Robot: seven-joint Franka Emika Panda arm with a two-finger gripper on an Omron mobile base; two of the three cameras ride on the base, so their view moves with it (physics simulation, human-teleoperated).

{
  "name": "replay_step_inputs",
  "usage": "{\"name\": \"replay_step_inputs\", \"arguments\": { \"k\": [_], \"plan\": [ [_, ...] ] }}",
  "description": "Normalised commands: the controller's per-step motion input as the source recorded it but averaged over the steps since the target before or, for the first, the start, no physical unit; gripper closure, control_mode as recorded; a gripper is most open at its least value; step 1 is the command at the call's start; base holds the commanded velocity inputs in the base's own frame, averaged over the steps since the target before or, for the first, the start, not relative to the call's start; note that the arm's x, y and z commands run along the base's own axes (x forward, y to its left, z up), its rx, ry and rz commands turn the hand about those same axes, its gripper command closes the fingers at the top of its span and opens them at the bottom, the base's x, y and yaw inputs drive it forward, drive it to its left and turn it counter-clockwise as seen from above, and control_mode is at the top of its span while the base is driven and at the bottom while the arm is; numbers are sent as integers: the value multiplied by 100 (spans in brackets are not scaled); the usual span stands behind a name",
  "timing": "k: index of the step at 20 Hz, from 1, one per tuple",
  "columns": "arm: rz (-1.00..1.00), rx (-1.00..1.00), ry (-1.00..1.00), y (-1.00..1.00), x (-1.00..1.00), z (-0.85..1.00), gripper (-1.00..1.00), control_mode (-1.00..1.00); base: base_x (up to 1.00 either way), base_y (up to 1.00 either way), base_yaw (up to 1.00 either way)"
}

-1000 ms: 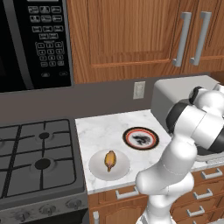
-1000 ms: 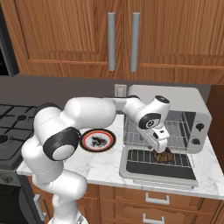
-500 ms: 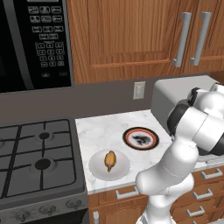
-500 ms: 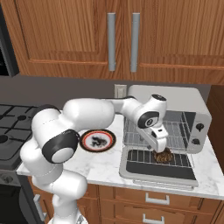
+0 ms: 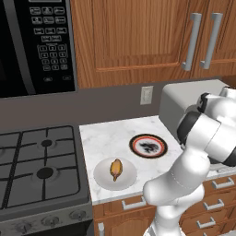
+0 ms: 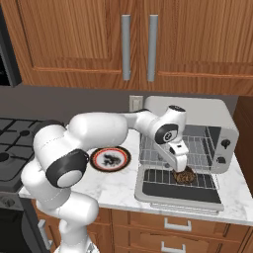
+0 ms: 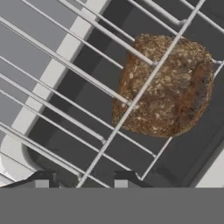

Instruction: Open the toaster oven door. Place the bread on the bottom rack in the toaster oven and place the chicken drumstick on the top rack.

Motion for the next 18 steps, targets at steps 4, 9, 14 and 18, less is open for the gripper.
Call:
{"name": "replay_step_inputs", "arguments": {
  "k": [4,9,14,18],
  "plan": [
    [0,0,3,-2,-27,2,100,-100,0,0,0],
    [0,0,0,-4,-20,37,100,-100,0,0,0],
    [0,0,0,22,-14,41,100,-100,0,0,0],
    [0,0,0,62,-33,5,-100,-100,0,0,0]
  ]
}}
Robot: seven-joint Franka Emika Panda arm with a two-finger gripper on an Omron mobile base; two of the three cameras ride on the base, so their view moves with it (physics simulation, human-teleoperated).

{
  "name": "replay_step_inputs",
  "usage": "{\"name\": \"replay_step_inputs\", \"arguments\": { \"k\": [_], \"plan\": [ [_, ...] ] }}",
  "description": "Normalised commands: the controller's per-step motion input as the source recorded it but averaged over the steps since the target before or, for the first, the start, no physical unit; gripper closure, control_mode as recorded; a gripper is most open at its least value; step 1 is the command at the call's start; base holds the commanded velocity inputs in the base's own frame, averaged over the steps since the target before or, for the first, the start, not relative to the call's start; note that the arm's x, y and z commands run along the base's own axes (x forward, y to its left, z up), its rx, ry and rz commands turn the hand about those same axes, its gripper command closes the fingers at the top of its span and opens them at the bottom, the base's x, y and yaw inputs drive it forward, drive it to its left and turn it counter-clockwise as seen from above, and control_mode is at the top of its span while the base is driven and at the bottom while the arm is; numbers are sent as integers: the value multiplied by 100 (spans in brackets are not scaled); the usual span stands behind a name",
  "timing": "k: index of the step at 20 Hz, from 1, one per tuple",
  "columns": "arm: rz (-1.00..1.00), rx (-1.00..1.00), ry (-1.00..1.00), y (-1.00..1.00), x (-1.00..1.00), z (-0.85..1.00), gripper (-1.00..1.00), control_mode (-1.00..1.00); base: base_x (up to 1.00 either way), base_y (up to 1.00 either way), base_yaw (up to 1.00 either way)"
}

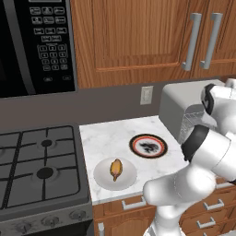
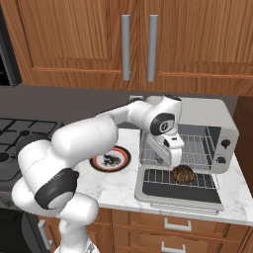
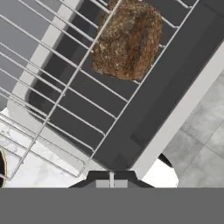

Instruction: Open the toaster oven door. Place the bread on the bottom rack in the toaster oven and place the chicken drumstick on the top rack.

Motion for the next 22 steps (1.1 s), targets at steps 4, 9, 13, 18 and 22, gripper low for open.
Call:
{"name": "replay_step_inputs", "arguments": {
  "k": [4,9,13,18,22],
  "plan": [
    [0,0,0,77,-33,-1,-100,-100,0,0,0],
    [2,-2,0,82,-31,-3,-100,-100,0,0,0],
    [9,-1,0,72,-13,1,-100,-100,0,0,0],
    [15,0,0,69,-2,9,-100,-100,0,0,0],
    [23,0,1,68,1,13,-100,-100,0,0,0]
  ]
}}
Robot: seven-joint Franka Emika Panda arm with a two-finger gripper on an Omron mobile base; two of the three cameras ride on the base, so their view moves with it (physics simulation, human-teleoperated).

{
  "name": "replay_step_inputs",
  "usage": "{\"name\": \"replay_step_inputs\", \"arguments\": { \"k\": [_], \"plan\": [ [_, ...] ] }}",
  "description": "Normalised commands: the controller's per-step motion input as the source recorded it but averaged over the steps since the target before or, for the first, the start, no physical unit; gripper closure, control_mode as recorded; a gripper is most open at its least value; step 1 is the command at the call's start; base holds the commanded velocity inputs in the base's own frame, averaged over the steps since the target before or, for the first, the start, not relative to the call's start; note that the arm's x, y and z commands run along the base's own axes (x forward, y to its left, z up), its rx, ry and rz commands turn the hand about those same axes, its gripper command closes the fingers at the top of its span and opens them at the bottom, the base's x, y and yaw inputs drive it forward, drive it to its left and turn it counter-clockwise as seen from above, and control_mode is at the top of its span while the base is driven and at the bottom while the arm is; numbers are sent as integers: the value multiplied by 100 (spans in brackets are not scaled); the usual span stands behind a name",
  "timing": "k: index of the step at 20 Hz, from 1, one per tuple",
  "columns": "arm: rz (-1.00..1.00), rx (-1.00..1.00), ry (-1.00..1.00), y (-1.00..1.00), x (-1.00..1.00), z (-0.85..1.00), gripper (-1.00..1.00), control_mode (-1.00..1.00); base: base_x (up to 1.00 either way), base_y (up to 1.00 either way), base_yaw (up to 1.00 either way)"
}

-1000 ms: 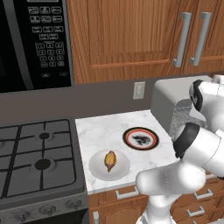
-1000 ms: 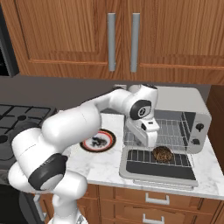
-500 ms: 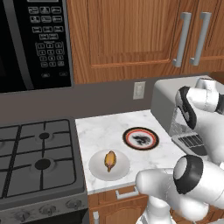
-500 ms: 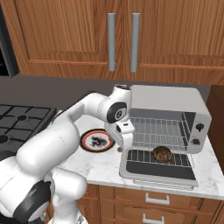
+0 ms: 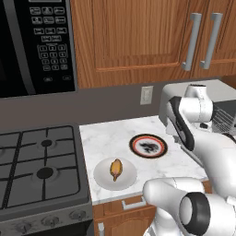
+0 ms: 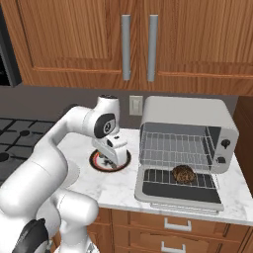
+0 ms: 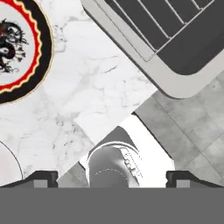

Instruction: Open the toaster oven door. Place the bread on the bottom rack in the toaster oven and place the chicken drumstick on the top rack.

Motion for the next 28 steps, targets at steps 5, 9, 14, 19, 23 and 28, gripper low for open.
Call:
{"name": "replay_step_inputs", "arguments": {
  "k": [5,9,14,19,23,28],
  "plan": [
    [30,0,2,73,1,2,-100,-100,0,0,0],
    [37,0,0,71,6,-5,-100,-100,0,0,0],
    [31,0,-3,73,1,-17,-100,-100,0,0,0],
    [11,2,-3,67,15,-27,-100,-100,0,0,0],
    [5,8,0,63,24,-31,-100,-100,0,0,0],
    [0,2,3,58,45,-35,-100,-100,0,0,0]
  ]
}}
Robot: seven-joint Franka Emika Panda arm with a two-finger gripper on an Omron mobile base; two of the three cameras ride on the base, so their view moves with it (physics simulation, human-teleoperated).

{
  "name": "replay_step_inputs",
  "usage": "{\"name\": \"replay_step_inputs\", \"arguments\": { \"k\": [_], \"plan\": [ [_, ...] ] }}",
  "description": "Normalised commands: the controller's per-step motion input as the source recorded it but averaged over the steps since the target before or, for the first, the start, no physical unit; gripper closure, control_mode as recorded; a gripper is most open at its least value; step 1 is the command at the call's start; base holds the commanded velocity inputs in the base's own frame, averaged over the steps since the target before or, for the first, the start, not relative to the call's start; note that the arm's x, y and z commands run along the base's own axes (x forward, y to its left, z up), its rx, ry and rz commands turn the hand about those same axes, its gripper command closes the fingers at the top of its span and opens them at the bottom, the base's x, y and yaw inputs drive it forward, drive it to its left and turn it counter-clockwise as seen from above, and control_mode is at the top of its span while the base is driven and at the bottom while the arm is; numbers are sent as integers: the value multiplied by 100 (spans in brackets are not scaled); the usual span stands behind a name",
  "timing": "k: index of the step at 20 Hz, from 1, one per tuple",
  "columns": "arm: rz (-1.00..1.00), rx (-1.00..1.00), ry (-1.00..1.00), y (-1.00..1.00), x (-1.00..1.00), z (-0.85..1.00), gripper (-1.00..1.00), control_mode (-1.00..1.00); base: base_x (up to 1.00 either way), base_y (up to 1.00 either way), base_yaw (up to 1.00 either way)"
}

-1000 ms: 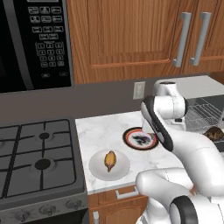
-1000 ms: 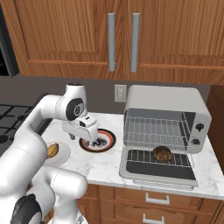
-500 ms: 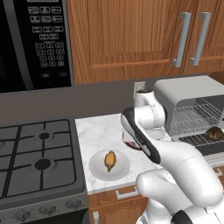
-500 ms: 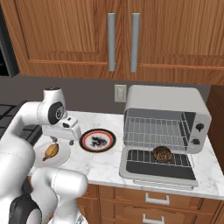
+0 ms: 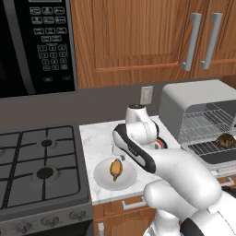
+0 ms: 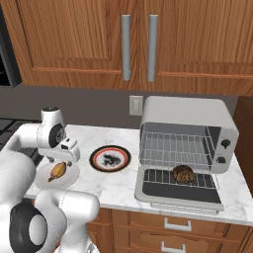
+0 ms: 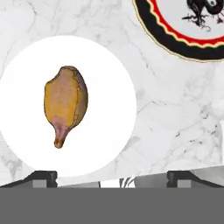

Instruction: Open the toaster oven door. Place the bread on the bottom rack in the toaster oven and place the chicken drumstick on the top rack.

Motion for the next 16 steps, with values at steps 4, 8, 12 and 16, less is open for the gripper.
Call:
{"name": "replay_step_inputs", "arguments": {
  "k": [4,8,12,16],
  "plan": [
    [0,0,7,58,52,-36,-100,-100,0,0,0],
    [0,0,8,39,51,-36,-100,-100,0,0,0],
    [0,0,5,25,33,-34,-100,-100,0,0,0],
    [0,0,8,19,28,-38,-100,-100,0,0,0]
  ]
}}
